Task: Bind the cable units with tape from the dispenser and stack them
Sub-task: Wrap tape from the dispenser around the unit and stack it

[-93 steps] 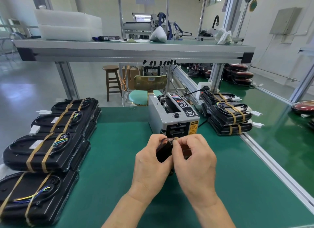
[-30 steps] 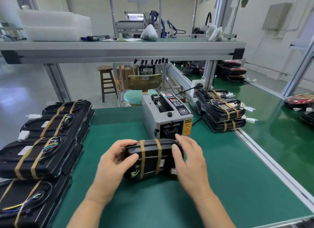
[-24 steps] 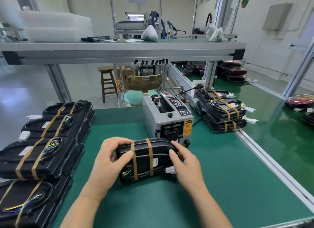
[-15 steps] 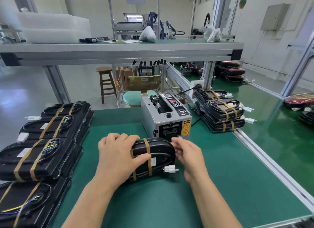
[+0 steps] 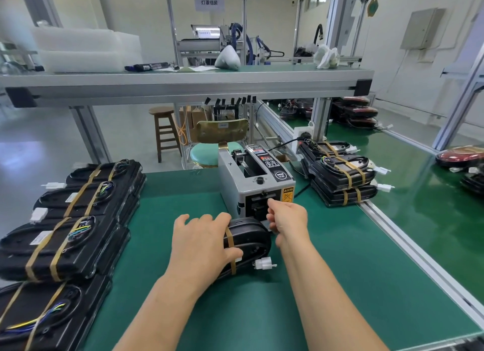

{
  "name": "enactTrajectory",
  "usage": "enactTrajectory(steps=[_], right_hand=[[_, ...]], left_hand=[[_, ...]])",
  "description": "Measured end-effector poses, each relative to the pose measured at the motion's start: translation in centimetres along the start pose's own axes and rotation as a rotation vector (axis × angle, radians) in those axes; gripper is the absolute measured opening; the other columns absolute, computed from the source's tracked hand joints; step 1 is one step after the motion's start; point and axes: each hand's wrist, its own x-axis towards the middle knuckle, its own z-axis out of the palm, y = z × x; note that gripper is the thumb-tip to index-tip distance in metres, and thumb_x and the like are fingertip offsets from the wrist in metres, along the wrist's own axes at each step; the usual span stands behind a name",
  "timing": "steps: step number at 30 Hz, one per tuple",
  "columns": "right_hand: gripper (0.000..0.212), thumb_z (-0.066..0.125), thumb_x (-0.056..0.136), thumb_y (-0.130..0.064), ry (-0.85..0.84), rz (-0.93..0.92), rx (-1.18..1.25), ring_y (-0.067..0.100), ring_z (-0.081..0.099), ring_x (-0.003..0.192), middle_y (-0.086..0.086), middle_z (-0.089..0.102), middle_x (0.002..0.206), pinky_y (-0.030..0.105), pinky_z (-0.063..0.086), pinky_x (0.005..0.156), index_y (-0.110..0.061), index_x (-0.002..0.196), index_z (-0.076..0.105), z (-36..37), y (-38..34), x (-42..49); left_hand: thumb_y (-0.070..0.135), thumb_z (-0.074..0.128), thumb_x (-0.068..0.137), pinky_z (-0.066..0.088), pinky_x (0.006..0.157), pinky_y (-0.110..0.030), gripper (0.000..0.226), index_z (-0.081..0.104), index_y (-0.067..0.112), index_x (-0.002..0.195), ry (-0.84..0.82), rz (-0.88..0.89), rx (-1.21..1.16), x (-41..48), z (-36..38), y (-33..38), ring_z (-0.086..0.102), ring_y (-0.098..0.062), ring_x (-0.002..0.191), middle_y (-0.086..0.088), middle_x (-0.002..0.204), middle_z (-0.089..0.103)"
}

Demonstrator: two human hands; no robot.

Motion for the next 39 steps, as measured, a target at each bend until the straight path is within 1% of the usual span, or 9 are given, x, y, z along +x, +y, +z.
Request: enactTrajectory(steps=[12, 15, 17, 22, 26, 29, 32, 35, 39], right_hand=[[0.016, 0.067, 0.08, -0.008, 0.125, -0.011, 0.011, 0.012, 0.05, 0.047, -0.001, 0.061, 0.055, 0.019, 0.039, 0.041, -0.015, 0.065, 0.065, 1.3, 0.5, -0.1], [0.028, 0.067, 0.081, -0.011, 0.156, -0.103, -0.102, 0.023, 0.063, 0.074, -0.001, 0.067, 0.069, 0.029, 0.054, 0.066, -0.024, 0.057, 0.062, 1.7, 0.7, -0.1], [0.034, 0.064, 0.082, -0.011, 0.159, -0.149, -0.172, 0.027, 0.061, 0.078, -0.003, 0.063, 0.066, 0.035, 0.054, 0.075, -0.023, 0.051, 0.059, 1.7, 0.8, -0.3], [0.029, 0.056, 0.086, -0.009, 0.07, -0.107, -0.106, 0.02, 0.047, 0.062, 0.004, 0.057, 0.065, 0.029, 0.047, 0.06, -0.015, 0.057, 0.056, 1.3, 1.1, -0.5], [0.011, 0.06, 0.093, -0.009, -0.046, -0.007, 0.1, 0.012, 0.055, 0.054, 0.005, 0.064, 0.07, 0.015, 0.043, 0.04, -0.011, 0.083, 0.063, 0.0, 0.6, -1.7], [0.013, 0.064, 0.091, -0.004, -0.098, 0.009, 0.187, 0.005, 0.058, 0.043, 0.0, 0.061, 0.062, 0.011, 0.037, 0.033, -0.008, 0.079, 0.062, -1.0, 0.3, -3.3], [0.022, 0.064, 0.087, 0.0, -0.177, 0.034, 0.254, 0.002, 0.051, 0.03, -0.006, 0.057, 0.043, 0.012, 0.036, 0.031, -0.008, 0.067, 0.058, -1.4, 0.2, -5.2], [0.004, 0.065, 0.084, -0.001, -0.253, 0.031, 0.298, 0.012, 0.061, 0.041, 0.001, 0.065, 0.054, 0.021, 0.046, 0.037, 0.002, 0.081, 0.065, -1.2, 0.4, -7.1], [0.018, 0.066, 0.082, -0.003, -0.314, 0.03, 0.291, 0.021, 0.064, 0.055, 0.013, 0.064, 0.074, 0.028, 0.051, 0.045, 0.001, 0.099, 0.067, -0.8, 1.1, -8.4]], left_hand=[[0.065, 0.057, 0.081, 0.035, 0.085, -0.031, 0.05, 0.045, 0.029, 0.114, 0.039, 0.023, -0.027, 0.1, 0.1, 0.3, 0.053, -0.018, 0.098, 0.008, 0.104, 0.05], [0.058, 0.059, 0.083, 0.031, 0.077, -0.031, 0.042, 0.038, 0.025, 0.1, 0.056, 0.048, 0.007, 0.1, 0.2, 0.9, 0.046, -0.019, 0.096, 0.007, 0.103, 0.044], [0.054, 0.059, 0.083, 0.027, 0.072, -0.031, 0.042, 0.03, 0.025, 0.092, 0.062, 0.042, 0.02, 0.0, 0.1, 1.2, 0.041, -0.019, 0.085, 0.007, 0.093, 0.041], [0.058, 0.057, 0.084, 0.027, 0.07, -0.032, 0.043, 0.031, 0.025, 0.091, 0.052, 0.04, 0.019, -0.2, 0.1, 0.9, 0.04, -0.019, 0.08, 0.009, 0.089, 0.046], [0.07, 0.044, 0.087, 0.038, 0.084, -0.031, 0.053, 0.048, 0.028, 0.119, 0.051, 0.057, -0.035, -0.1, 0.1, 0.2, 0.052, -0.018, 0.102, 0.008, 0.108, 0.056], [0.051, 0.027, 0.101, 0.041, 0.087, -0.034, 0.042, 0.048, 0.023, 0.124, 0.07, 0.063, -0.089, -0.2, 0.1, 0.1, 0.054, -0.02, 0.1, 0.007, 0.105, 0.056], [0.035, 0.02, 0.104, 0.042, 0.082, -0.035, 0.032, 0.048, 0.022, 0.115, 0.098, 0.065, -0.102, -0.1, 0.2, 0.2, 0.056, -0.022, 0.093, 0.006, 0.096, 0.054], [0.032, 0.026, 0.103, 0.042, 0.078, -0.033, 0.027, 0.051, 0.024, 0.109, 0.163, 0.051, -0.142, -0.2, 0.4, 0.4, 0.059, -0.023, 0.092, 0.006, 0.096, 0.055], [0.03, 0.057, 0.095, 0.039, 0.07, -0.032, 0.023, 0.063, 0.021, 0.116, 0.351, -0.039, -0.387, -0.8, 0.6, 0.9, 0.062, -0.028, 0.079, 0.006, 0.107, 0.066]])
